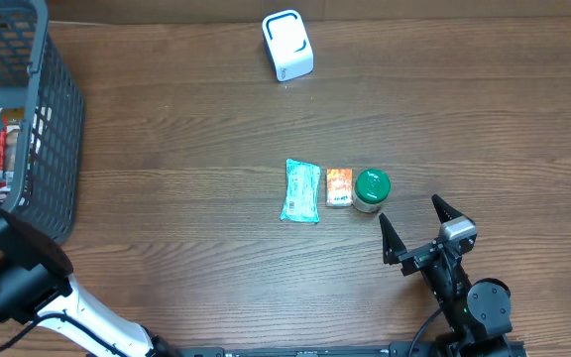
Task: Scan the item barcode
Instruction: 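Reach the left gripper back into the grey basket and grasp a bag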
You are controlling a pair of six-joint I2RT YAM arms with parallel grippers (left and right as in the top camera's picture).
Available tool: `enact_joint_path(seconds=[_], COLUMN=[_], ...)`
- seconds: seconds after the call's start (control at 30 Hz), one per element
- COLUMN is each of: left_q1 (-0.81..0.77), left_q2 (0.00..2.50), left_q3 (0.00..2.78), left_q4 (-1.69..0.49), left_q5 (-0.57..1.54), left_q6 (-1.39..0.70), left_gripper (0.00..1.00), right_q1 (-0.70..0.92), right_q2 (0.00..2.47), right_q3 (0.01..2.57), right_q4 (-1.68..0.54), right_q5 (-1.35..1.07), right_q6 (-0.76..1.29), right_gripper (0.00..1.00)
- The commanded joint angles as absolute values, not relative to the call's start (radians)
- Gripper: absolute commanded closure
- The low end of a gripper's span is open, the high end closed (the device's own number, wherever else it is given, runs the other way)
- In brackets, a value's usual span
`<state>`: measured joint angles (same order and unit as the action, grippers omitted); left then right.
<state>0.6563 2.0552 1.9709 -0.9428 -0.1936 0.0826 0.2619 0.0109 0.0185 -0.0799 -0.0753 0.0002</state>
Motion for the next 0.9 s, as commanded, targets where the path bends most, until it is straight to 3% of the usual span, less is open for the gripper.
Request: enact_joint_path(seconds=[0.0,0.33,0.7,0.73,0.87], left_q1=[0.654,0.668,0.682,0.681,0.681], left_q2=[2.042,2.042,2.042,2.042,2.042], left_q3=[1.831,1.534,1.371,1.369,1.370], left_q4=[-0.835,-0.498,-0.361,-0.362,-0.382], left_q5=[-0.182,-0.059,-0.062,-0.060,-0.059], left_q6=[0.187,0.270,0.266,0.265,0.265], left_gripper=[0.00,0.00,0.01,0.05,0.45], right_q1=[0.257,0.257,0.257,0.257,0.257], right_q2=[0.003,0.003,0.003,0.003,0.003], right_q3=[0.008,0.008,0.008,0.008,0.008], right_q4=[-0.077,-0.077,-0.077,-0.077,-0.077], right_q5=[-0.080,-0.080,-0.080,-0.080,-0.080], right_q6=[0.004,0.004,0.004,0.004,0.004], right_gripper=[0.00,0.00,0.00,0.00,0.00])
